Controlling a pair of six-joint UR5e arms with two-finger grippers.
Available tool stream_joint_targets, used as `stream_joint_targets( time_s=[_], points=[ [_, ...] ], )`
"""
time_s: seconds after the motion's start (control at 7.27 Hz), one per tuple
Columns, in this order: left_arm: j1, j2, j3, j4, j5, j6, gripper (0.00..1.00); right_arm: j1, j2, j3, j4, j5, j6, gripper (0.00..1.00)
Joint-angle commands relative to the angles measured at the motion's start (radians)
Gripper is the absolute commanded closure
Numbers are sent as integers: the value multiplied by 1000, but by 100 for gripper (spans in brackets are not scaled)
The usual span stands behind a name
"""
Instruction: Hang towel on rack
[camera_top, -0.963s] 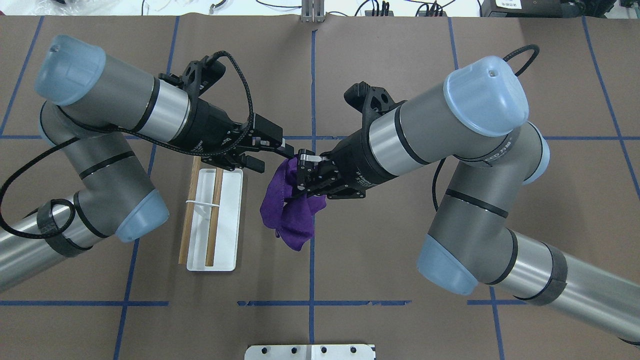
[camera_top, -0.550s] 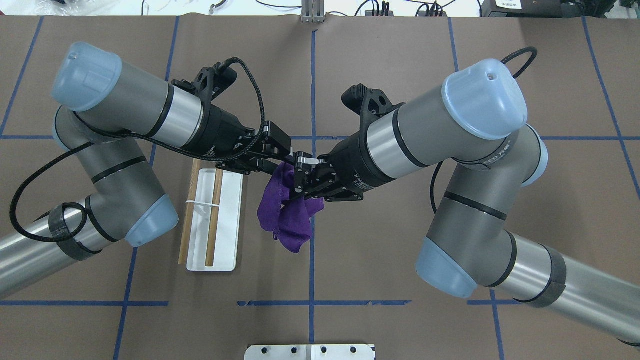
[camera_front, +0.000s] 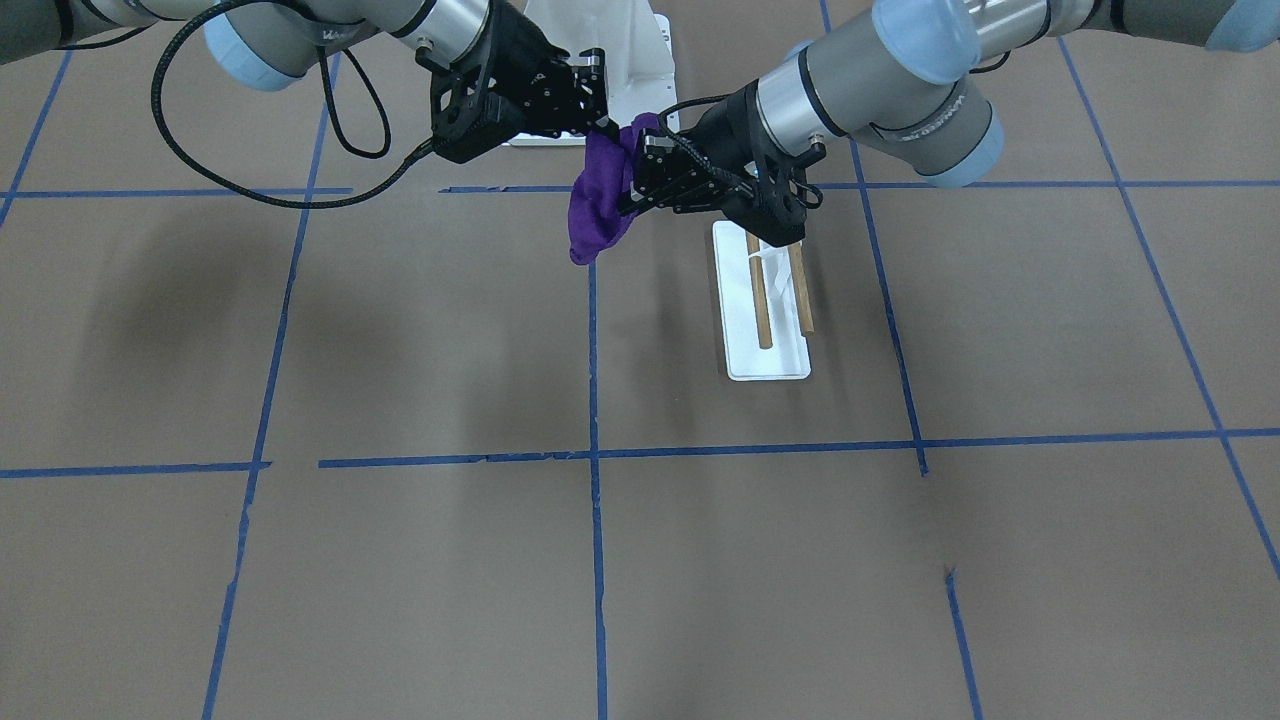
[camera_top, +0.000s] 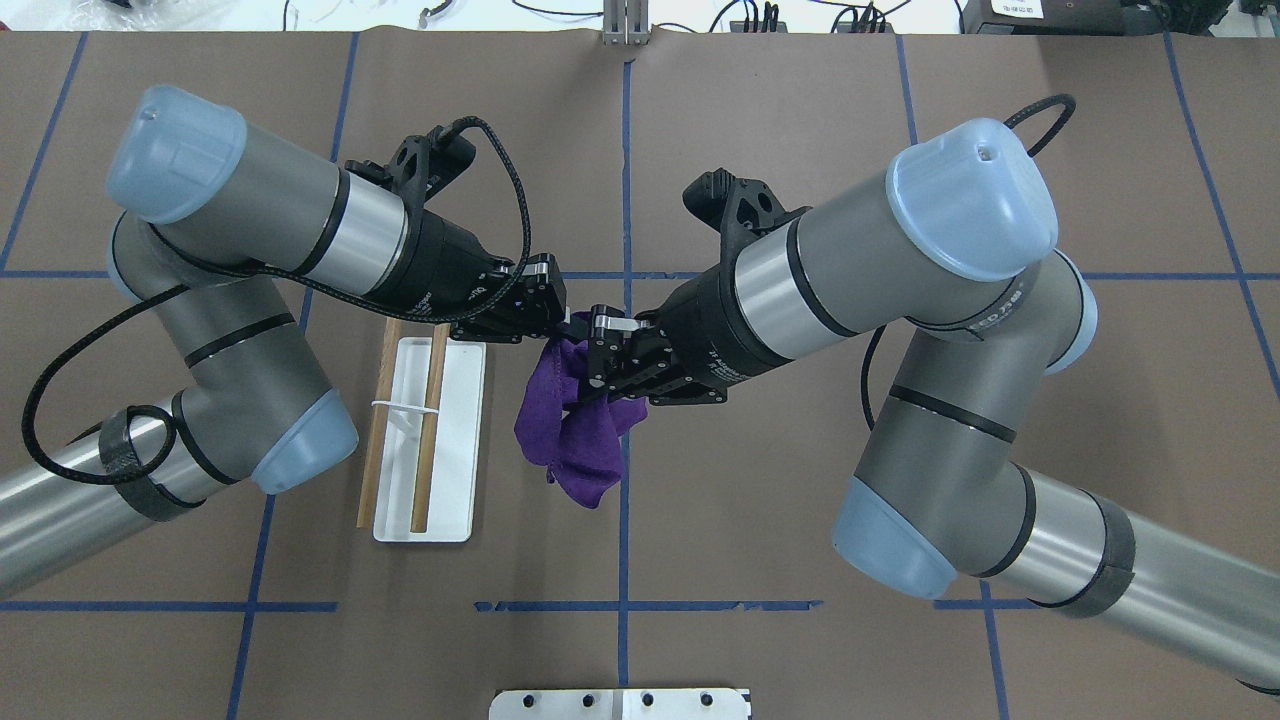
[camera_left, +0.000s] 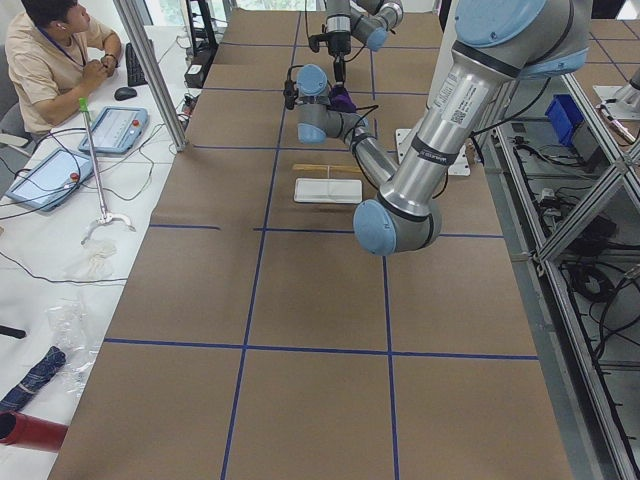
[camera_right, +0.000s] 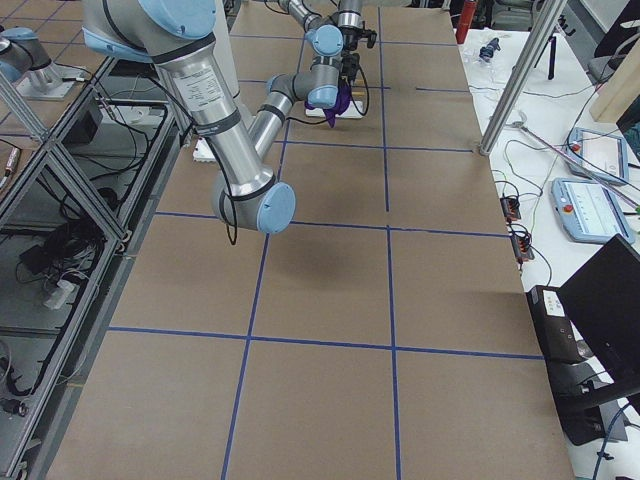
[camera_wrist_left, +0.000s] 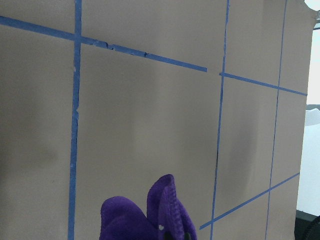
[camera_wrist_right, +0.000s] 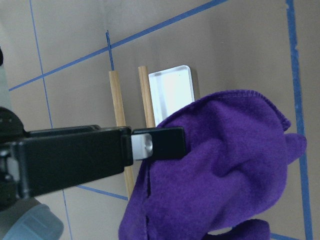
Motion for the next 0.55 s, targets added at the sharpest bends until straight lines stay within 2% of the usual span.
stream_joint_targets(
  time_s=[0.0, 0.14, 0.41],
  points=[
    [-1, 5, -5, -2, 0, 2, 100, 6, -15, 7, 8, -2, -10, 0],
    [-5, 15, -8, -38, -3, 9, 100, 12, -43, 27, 9, 4, -11, 0],
    [-9, 150, -58, -205, -29, 8, 100, 70, -200, 133, 12, 26, -14, 0]
  ],
)
